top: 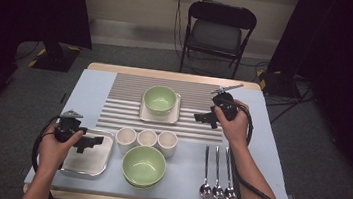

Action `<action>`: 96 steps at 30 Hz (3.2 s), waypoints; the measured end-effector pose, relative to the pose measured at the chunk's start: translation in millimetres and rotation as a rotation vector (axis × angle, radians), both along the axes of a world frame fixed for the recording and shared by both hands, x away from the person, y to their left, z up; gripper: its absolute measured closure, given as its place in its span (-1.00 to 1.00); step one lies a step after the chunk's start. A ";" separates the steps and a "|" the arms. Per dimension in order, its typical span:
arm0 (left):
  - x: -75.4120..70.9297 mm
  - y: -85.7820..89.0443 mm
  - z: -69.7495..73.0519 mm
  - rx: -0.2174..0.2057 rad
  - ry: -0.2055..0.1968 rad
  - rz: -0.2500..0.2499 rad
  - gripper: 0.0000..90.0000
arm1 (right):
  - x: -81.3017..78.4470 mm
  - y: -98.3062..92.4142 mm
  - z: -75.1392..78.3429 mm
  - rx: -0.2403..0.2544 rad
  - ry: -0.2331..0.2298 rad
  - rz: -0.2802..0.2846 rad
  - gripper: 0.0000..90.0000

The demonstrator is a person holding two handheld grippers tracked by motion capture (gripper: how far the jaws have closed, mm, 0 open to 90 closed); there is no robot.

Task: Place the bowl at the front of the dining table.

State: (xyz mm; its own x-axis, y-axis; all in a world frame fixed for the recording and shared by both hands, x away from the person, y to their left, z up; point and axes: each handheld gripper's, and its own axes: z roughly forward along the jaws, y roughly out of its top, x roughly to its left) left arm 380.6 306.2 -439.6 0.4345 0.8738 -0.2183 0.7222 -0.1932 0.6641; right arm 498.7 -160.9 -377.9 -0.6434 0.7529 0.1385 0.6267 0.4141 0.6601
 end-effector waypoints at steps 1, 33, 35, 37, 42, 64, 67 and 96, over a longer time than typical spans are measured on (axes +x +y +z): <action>0.0 0.0 0.0 -0.003 0.000 -0.001 -0.66 | 0.0 -0.6 -0.5 -0.003 -0.004 0.003 -0.62; -0.2 -0.1 -0.4 0.001 -0.001 0.001 -0.66 | -9.8 -10.5 -7.1 -0.021 -0.003 0.009 -0.62; -0.1 -0.3 -0.5 -0.001 0.000 0.000 -0.66 | -10.6 -10.6 -7.2 -0.023 -0.003 0.009 -0.62; -0.3 -0.3 -0.4 0.000 -0.001 0.002 -0.66 | -11.3 -10.6 -7.4 -0.026 -0.006 0.012 -0.62; -0.5 -0.3 -0.1 0.001 -0.001 0.002 -0.66 | -13.3 -8.8 -8.8 -0.055 -0.011 0.025 -0.62; -0.6 -0.5 -0.2 0.004 0.000 0.000 -0.66 | -22.9 -8.8 -14.1 -0.054 -0.004 0.044 -0.63; -0.4 -0.7 -0.3 0.005 0.002 -0.005 -0.66 | -24.4 -9.0 -15.4 -0.059 -0.005 0.044 -0.63; 0.1 -3.2 -2.4 0.004 0.010 -0.004 -0.66 | -39.0 -37.2 -29.7 -0.020 0.017 0.015 -0.65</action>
